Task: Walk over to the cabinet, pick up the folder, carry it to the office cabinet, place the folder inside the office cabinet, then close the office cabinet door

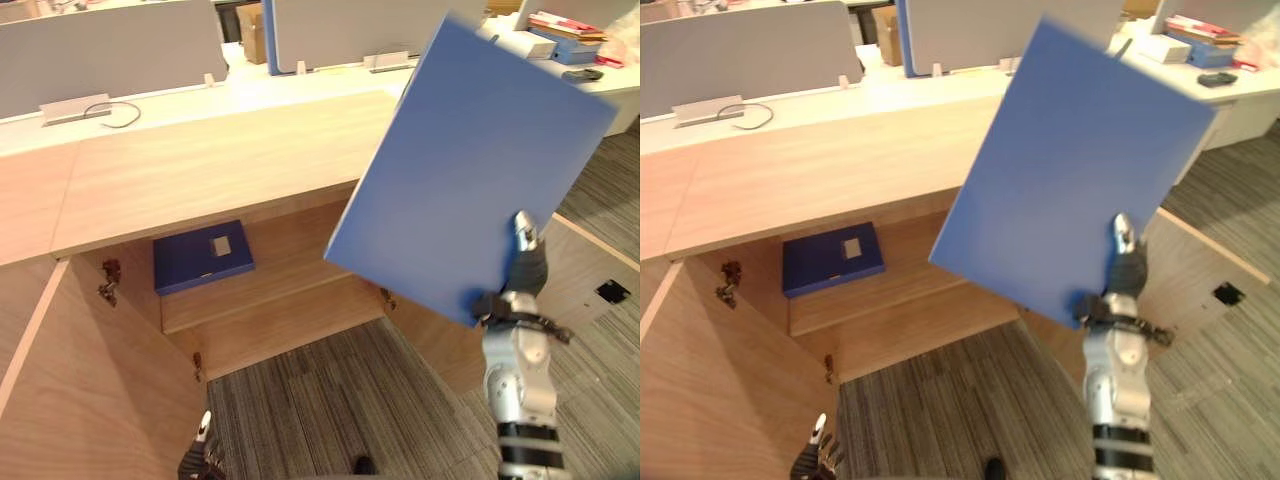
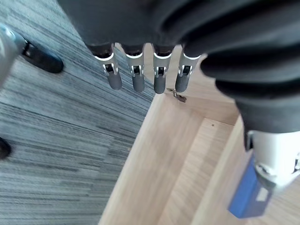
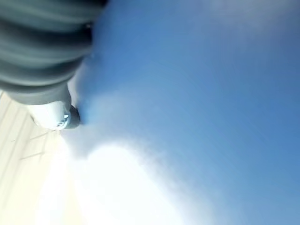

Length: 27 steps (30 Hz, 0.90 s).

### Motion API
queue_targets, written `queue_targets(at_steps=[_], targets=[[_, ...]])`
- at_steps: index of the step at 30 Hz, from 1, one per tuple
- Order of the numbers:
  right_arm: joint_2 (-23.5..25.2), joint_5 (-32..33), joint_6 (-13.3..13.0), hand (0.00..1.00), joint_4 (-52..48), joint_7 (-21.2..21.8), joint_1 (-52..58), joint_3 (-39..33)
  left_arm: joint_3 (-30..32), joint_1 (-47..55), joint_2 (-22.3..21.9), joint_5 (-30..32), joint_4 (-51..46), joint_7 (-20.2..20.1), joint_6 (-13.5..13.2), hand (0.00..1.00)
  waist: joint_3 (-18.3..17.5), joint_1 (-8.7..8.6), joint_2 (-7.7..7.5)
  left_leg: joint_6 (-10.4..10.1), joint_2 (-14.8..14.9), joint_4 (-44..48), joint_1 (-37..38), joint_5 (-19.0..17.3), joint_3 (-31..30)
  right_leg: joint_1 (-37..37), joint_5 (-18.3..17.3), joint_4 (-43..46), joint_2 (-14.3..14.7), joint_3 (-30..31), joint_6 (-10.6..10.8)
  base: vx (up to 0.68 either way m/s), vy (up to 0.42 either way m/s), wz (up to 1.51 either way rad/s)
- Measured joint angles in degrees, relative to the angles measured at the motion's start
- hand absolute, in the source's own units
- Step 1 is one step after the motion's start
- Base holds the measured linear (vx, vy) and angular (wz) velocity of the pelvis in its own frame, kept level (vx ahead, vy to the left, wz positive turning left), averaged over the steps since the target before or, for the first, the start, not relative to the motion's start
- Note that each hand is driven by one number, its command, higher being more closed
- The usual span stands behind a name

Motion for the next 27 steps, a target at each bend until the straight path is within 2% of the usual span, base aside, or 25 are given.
queue_targets(at_steps=[1, 2, 3, 5, 6, 7, 10, 11, 19, 22, 23, 25, 27], targets=[[1.2, -0.1, 0.0, 1.00, 1.0, -0.3, 0.8, 0.2, 0.4, -0.2, -0.1, 0.6, 0.9, 0.0, 0.0, 0.00, 0.6, 0.22, -0.18, 0.1, 0.0, 0.5, -0.2, -0.3, 1.0, -0.5, 0.0, -0.4, -0.1, 0.1, 0.2, -0.09, 0.042, -0.71], [3.1, -0.2, 0.5, 1.00, 3.9, -1.2, 1.3, 1.1, 1.4, -0.5, -0.5, 1.9, 2.3, 0.1, 0.1, 0.00, 1.8, 0.17, -0.04, 0.2, 0.4, 0.8, -0.3, -0.3, 3.1, -1.4, -2.0, 0.1, -1.8, -6.3, -1.1, -0.10, 0.076, -0.86], [4.2, -0.3, 1.2, 1.00, 6.9, -1.8, 2.3, 1.6, 2.9, -0.8, -1.1, 3.7, 3.6, 0.2, 0.1, 0.00, 2.4, 0.65, 0.15, 0.1, 0.8, 1.1, -0.3, -0.6, 5.2, -1.9, -2.9, 1.4, -4.3, -17.4, -2.5, -0.08, 0.067, -0.88], [5.2, -0.6, 2.1, 1.00, 12.8, -2.4, 3.6, 3.4, 3.9, -1.3, -1.1, 5.8, 6.1, 0.8, 0.2, 0.00, 2.8, 1.56, -0.04, -0.1, 1.9, 1.2, 0.1, -0.6, 7.9, -1.2, -2.2, 2.1, -6.5, -29.3, -2.8, 0.05, 0.033, -0.78], [5.3, -0.8, 2.8, 1.00, 16.1, -2.7, 4.3, 5.2, 4.2, -1.5, -0.8, 6.5, 7.1, 1.3, 0.3, 0.00, 3.0, 1.66, -0.81, -0.4, 1.6, 1.2, 0.8, -0.8, 8.6, -1.1, 1.7, 2.0, -6.9, -29.7, -2.5, 0.08, 0.002, -0.66], [5.2, -1.1, 3.7, 1.00, 18.9, -2.6, 4.6, 6.5, 4.4, -1.6, -0.9, 7.4, 8.0, 1.6, 0.4, 0.00, 3.4, 1.80, -0.49, -0.6, 1.9, 1.3, 1.7, -0.9, 9.0, -0.6, 2.1, 1.8, -6.2, -28.9, -1.8, 0.06, -0.048, -0.50], [4.4, -1.2, 5.6, 1.00, 25.1, -1.9, 5.2, 9.1, 4.7, -1.6, -1.4, 8.4, 9.2, 1.9, 0.4, 0.00, 3.6, 1.85, 0.35, -1.2, 3.5, 1.6, 3.0, -1.3, 7.9, 0.7, 2.0, 0.6, -4.5, -28.3, -1.9, 0.00, -0.100, -0.28], [3.8, -1.1, 5.9, 1.00, 27.1, -1.4, 5.4, 10.1, 4.8, -1.8, -1.4, 8.6, 9.5, 1.9, 0.4, 0.00, 3.5, 1.83, 0.48, -2.0, 4.1, 1.6, 2.9, -1.7, 7.2, 1.0, 1.9, -0.1, -3.6, -28.5, -1.9, -0.03, -0.064, -0.03], [3.3, -1.4, 6.9, 1.00, 34.7, 2.0, 6.1, 13.0, 4.7, -2.9, -1.5, 6.2, 9.5, 2.2, 0.6, 0.00, 3.6, 2.45, 0.34, -3.4, 5.6, 1.5, 2.2, -1.6, 3.4, 2.7, 0.3, -0.5, -2.7, -31.7, -1.4, -0.02, -0.034, 0.21], [3.2, -1.4, 7.5, 1.00, 37.2, 2.0, 3.0, 15.3, 4.7, -3.5, -1.8, 4.4, 9.5, 2.4, 0.6, 0.00, 3.8, 3.28, 0.71, -3.2, 6.6, 6.7, -0.7, -3.9, 1.6, 2.8, -0.4, -0.2, -2.7, -32.9, -1.3, 0.04, -0.002, 0.22], [3.3, -1.4, 7.7, 1.00, 37.6, 2.0, 0.8, 16.2, 4.7, -3.5, -2.0, 4.3, 9.5, 2.4, 0.6, 0.00, 4.5, 3.93, 0.93, -3.1, 7.1, 11.1, -2.5, -4.8, 0.9, 3.4, -0.8, -0.2, -3.0, -33.3, -1.3, 0.08, 0.002, 0.20], [3.2, -1.3, 7.7, 1.00, 37.6, 2.0, -1.3, 17.1, 4.7, -3.5, -1.8, 4.4, 9.5, 2.5, 0.6, 0.00, 5.5, 4.43, 0.89, -2.9, 7.1, 15.4, -3.7, -4.9, 0.4, 4.6, -0.8, -0.2, -3.7, -33.5, -1.2, 0.06, 0.003, 0.21], [3.1, -1.1, 7.6, 1.00, 37.3, 2.1, -3.6, 17.3, 4.6, -3.4, -2.1, 4.8, 9.5, 3.0, 0.5, 0.00, 6.4, 4.85, 1.30, -2.6, 7.1, 23.6, -6.7, -4.5, -1.6, 7.4, -1.5, -0.3, -5.0, -35.3, -0.9, 0.06, 0.016, 0.44]])
